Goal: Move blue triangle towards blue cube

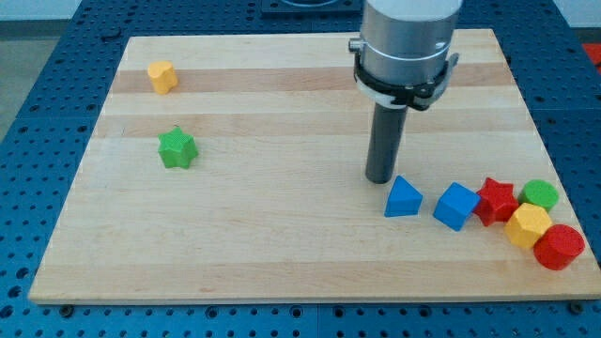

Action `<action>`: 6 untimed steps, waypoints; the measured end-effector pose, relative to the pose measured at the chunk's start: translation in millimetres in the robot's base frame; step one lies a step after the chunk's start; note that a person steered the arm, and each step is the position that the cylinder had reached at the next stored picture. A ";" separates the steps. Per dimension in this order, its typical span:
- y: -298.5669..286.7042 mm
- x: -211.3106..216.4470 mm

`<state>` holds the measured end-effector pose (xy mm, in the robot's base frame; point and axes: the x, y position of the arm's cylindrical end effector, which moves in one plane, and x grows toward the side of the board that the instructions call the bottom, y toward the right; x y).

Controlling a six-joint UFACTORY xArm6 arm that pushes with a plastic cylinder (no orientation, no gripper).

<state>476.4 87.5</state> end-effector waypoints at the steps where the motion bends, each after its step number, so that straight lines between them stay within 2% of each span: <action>1: 23.9 9.2; 3: 30.2 13.7; 6: -11.6 19.3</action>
<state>495.6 75.9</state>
